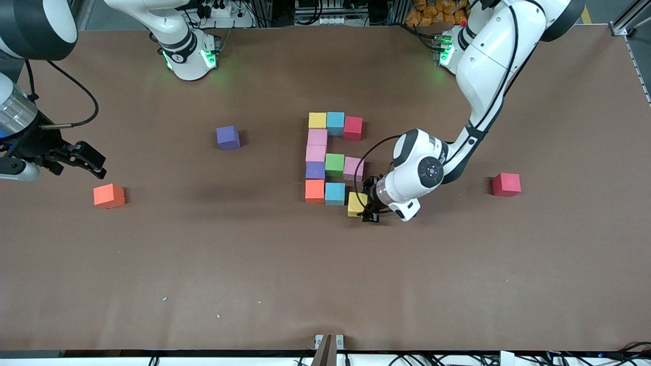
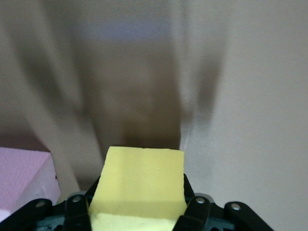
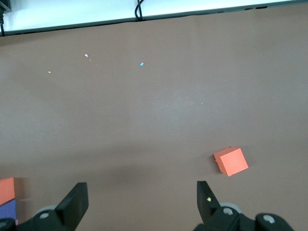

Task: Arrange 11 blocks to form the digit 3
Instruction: 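Lower and press the yellow block into place with the left gripper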

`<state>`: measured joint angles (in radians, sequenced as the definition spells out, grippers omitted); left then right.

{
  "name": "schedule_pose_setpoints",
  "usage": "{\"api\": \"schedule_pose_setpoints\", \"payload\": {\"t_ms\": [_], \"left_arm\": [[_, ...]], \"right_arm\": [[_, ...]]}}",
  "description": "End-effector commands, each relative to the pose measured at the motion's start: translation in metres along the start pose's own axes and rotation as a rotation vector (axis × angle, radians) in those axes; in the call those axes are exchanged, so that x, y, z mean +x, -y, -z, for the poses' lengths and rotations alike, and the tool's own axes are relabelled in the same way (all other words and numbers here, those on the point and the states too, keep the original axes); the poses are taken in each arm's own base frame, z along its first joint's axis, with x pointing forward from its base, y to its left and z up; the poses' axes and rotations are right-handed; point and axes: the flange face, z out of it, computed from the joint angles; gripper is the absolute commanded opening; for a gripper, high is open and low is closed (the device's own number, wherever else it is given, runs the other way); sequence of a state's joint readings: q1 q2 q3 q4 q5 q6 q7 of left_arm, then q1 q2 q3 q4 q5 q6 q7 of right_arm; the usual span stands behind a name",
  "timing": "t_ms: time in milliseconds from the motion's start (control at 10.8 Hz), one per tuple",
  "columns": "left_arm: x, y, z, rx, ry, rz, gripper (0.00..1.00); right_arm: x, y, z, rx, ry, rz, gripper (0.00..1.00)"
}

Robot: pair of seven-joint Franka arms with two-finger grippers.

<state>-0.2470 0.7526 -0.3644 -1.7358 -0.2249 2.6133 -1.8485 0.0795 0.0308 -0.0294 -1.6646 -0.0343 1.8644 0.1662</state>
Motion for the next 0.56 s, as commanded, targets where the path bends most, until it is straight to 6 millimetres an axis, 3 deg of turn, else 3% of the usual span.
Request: {"api": "schedule_pose_setpoints", "payload": {"t_ms": [0,463], "left_arm": [[0.005,0.012,-0.006,-0.021,0.004,0.027,0.2],[0.005,0.022,-0.008,-0.021,0.0,0.021,0.19]], "right_arm": [[0.004,-0.002,0.005,0.01,-0.001,-0.004,1.0],[0.004,-0.002,0.005,0.011,-0.003,-0.004,1.0]]}}
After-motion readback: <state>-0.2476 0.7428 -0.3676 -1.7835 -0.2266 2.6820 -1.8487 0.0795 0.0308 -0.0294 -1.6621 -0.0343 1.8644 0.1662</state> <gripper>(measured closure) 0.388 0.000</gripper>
